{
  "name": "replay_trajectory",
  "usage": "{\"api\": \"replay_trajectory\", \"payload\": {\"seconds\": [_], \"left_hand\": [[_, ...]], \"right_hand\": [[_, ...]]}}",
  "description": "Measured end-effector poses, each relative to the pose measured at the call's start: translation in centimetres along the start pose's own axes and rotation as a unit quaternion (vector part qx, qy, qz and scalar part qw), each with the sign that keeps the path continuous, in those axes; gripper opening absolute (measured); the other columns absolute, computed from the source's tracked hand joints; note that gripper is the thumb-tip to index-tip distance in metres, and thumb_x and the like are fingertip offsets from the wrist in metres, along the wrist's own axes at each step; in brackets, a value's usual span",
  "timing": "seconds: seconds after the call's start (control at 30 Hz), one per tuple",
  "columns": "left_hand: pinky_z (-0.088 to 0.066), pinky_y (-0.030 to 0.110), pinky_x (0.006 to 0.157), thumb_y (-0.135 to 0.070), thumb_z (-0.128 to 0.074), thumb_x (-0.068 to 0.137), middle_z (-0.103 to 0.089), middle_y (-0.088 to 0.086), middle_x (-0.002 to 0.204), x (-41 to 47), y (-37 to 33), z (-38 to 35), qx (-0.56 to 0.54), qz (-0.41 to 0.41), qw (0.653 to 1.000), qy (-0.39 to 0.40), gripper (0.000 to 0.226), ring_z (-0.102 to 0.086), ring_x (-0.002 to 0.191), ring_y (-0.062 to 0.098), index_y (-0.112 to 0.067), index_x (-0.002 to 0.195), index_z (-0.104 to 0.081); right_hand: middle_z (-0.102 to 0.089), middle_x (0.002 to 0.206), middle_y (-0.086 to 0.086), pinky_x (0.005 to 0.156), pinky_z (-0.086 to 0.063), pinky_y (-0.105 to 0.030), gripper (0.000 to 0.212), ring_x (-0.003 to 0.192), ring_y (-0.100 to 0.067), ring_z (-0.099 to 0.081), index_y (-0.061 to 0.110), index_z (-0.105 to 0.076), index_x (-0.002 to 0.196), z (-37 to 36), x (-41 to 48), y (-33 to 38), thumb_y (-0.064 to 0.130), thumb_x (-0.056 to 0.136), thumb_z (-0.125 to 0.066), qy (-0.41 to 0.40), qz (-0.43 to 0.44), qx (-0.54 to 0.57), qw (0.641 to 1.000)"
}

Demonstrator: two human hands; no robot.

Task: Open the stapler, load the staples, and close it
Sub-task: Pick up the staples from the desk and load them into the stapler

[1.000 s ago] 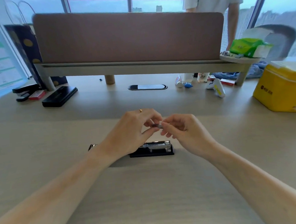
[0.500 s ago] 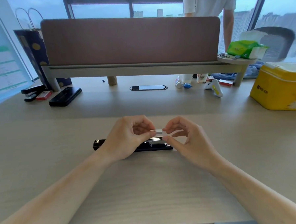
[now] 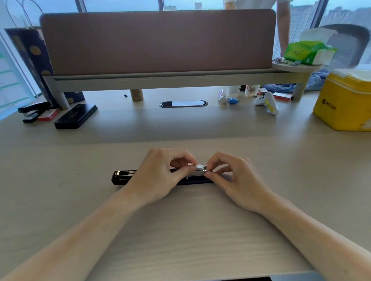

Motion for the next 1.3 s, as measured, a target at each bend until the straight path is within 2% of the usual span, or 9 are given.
{"api": "replay_trajectory", "payload": {"seconds": [0.1, 0.37, 0.67, 0.8, 0.93, 1.03, 1.13, 1.23, 1.3], "left_hand": [[-0.049, 0.007, 0.074, -0.015, -0.082, 0.087, -0.08, -0.007, 0.079, 0.0, -0.1, 0.1, -0.016, 0.008, 1.0, -0.007, 0.006, -0.076, 0.08, 0.007, -0.021, 0.089, -0.082], [-0.047, 0.006, 0.075, -0.017, -0.081, 0.087, -0.078, -0.008, 0.08, -0.2, -0.1, -0.2, 0.028, -0.009, 1.0, 0.0, 0.007, -0.072, 0.086, 0.01, -0.023, 0.09, -0.082], [-0.049, 0.015, 0.076, -0.031, -0.078, 0.088, -0.079, -0.02, 0.09, -0.9, 0.6, 0.3, 0.091, -0.019, 0.996, 0.015, 0.009, -0.072, 0.082, 0.002, -0.03, 0.097, -0.079], [-0.05, 0.028, 0.07, -0.038, -0.077, 0.086, -0.079, -0.009, 0.081, -1.3, 1.7, 1.0, 0.109, 0.004, 0.994, 0.009, 0.01, -0.068, 0.069, 0.014, -0.03, 0.092, -0.077], [-0.047, 0.025, 0.063, -0.038, -0.076, 0.088, -0.074, -0.007, 0.07, -1.0, 1.3, 0.4, 0.114, -0.006, 0.993, 0.014, 0.009, -0.06, 0.061, 0.016, -0.031, 0.092, -0.079], [-0.05, 0.03, 0.066, -0.038, -0.075, 0.088, -0.073, -0.006, 0.07, -0.8, 1.1, 0.1, 0.12, -0.008, 0.993, 0.014, 0.009, -0.061, 0.061, 0.016, -0.03, 0.092, -0.077], [-0.054, 0.033, 0.072, -0.041, -0.078, 0.084, -0.076, -0.009, 0.079, -0.9, 1.2, 0.3, 0.128, -0.001, 0.991, 0.03, 0.017, -0.067, 0.068, 0.009, -0.031, 0.096, -0.072], [-0.056, 0.023, 0.084, -0.037, -0.085, 0.077, -0.074, -0.021, 0.098, -1.2, 2.2, 2.2, 0.115, 0.027, 0.99, 0.074, 0.036, -0.07, 0.091, -0.005, -0.032, 0.105, -0.063], [-0.054, 0.019, 0.083, -0.032, -0.085, 0.077, -0.073, -0.021, 0.1, -1.5, 3.5, 4.4, 0.16, 0.048, 0.979, 0.116, 0.036, -0.067, 0.095, -0.008, -0.035, 0.106, -0.063]], "right_hand": [[-0.075, 0.087, 0.005, 0.076, -0.06, -0.034, 0.01, 0.079, -0.014, -0.074, 0.018, -0.07, 0.087, -0.1, 0.1, -0.1, 0.01, 0.09, -0.076, -0.002, 0.002, 0.002, 1.0], [-0.075, 0.088, 0.005, 0.077, -0.06, -0.037, 0.011, 0.08, -0.015, -0.074, 0.018, -0.071, 0.088, -0.2, 0.1, -0.3, 0.008, 0.09, -0.076, 0.004, -0.005, 0.014, 1.0], [-0.074, 0.087, 0.005, 0.078, -0.06, -0.034, 0.012, 0.08, -0.015, -0.073, 0.017, -0.07, 0.087, -0.1, 0.0, -0.2, 0.007, 0.09, -0.076, 0.003, -0.001, 0.011, 1.0], [-0.074, 0.088, 0.004, 0.077, -0.06, -0.034, 0.011, 0.077, -0.015, -0.073, 0.017, -0.071, 0.087, -0.1, 0.1, -0.3, 0.008, 0.09, -0.077, 0.001, -0.008, 0.007, 1.0], [-0.074, 0.087, 0.004, 0.077, -0.059, -0.034, 0.012, 0.077, -0.015, -0.073, 0.016, -0.071, 0.087, -0.1, 0.1, -0.3, 0.007, 0.089, -0.078, -0.001, -0.005, 0.01, 1.0], [-0.074, 0.087, 0.004, 0.077, -0.06, -0.038, 0.012, 0.077, -0.016, -0.073, 0.018, -0.071, 0.087, -0.2, 0.0, -0.4, 0.007, 0.089, -0.077, -0.001, -0.004, 0.011, 1.0], [-0.074, 0.087, 0.004, 0.077, -0.06, -0.041, 0.012, 0.078, -0.016, -0.073, 0.019, -0.07, 0.087, -0.1, 0.0, -0.5, 0.008, 0.089, -0.077, -0.001, -0.006, 0.017, 1.0], [-0.074, 0.088, 0.005, 0.076, -0.06, -0.042, 0.014, 0.077, -0.016, -0.073, 0.021, -0.07, 0.087, -0.1, -0.1, -0.6, 0.009, 0.089, -0.077, 0.001, -0.008, 0.018, 1.0], [-0.074, 0.088, 0.005, 0.077, -0.06, -0.039, 0.014, 0.077, -0.015, -0.074, 0.021, -0.07, 0.086, -0.1, 0.0, -0.7, 0.009, 0.089, -0.077, 0.001, -0.012, 0.011, 1.0]]}}
Point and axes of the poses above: each hand's wrist, its own x-axis towards the middle knuckle, its own z-axis out of the back of the hand, y = z × x, the point moved 5 cm from there along x, towards the middle knuckle
